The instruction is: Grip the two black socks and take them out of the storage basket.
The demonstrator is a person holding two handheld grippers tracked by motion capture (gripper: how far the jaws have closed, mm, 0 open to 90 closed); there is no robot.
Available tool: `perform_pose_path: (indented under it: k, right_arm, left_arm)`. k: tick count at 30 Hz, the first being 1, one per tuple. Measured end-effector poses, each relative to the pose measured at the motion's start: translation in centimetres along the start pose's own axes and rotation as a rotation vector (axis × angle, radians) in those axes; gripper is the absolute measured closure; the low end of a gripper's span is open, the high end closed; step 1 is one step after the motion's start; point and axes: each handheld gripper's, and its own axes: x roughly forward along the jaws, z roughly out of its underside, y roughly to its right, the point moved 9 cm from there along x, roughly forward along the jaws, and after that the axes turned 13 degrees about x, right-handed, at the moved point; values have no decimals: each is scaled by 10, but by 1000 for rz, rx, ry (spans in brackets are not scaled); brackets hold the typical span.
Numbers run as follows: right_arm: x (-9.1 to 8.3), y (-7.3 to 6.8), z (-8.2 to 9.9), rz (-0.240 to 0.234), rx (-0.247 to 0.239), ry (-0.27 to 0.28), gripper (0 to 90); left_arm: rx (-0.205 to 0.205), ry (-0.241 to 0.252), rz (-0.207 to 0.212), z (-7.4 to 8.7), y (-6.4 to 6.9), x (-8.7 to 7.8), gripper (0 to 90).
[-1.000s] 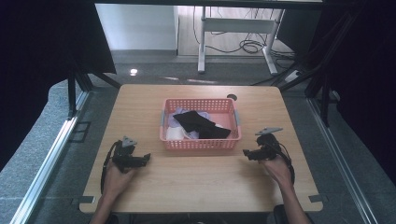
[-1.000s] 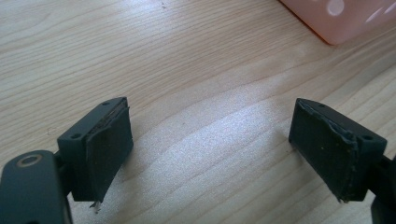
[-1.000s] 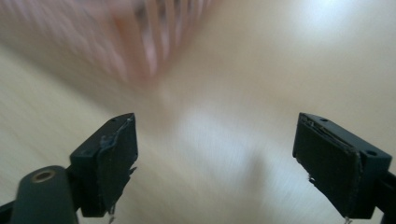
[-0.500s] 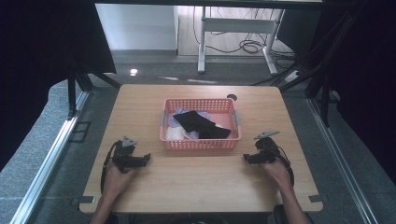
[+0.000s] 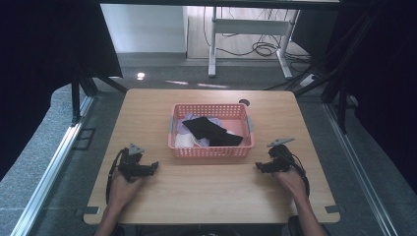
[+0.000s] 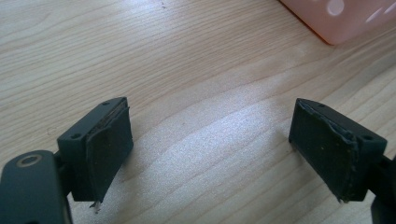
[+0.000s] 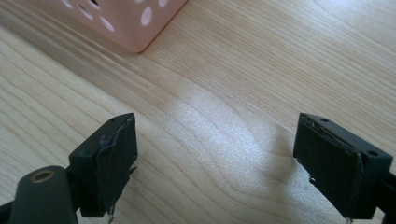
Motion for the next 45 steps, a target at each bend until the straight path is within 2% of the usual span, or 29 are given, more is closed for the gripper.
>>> perform_pose_path:
  k: [6, 16, 23, 32, 38, 45]
  right_arm:
    - [-3, -6, -2, -30, -4, -9, 141]
    - [-13, -9, -13, -35, -7, 21, 118]
    - [-24, -15, -24, -66, 0, 43, 109]
    - [-38, -17, -42, -49, -23, 77, 0]
    - [-45, -20, -53, -47, -30, 76, 0]
    - [-53, -30, -65, -86, -32, 54, 0]
  left_arm:
    - [-2, 1, 2, 0, 0, 0, 132]
    - [-1, 0, 1, 0, 0, 0, 131]
    - [2, -2, 2, 0, 0, 0, 131]
    - [3, -3, 2, 0, 0, 0, 131]
    - [3, -2, 2, 0, 0, 0, 131]
    - [3, -3, 2, 0, 0, 0, 131]
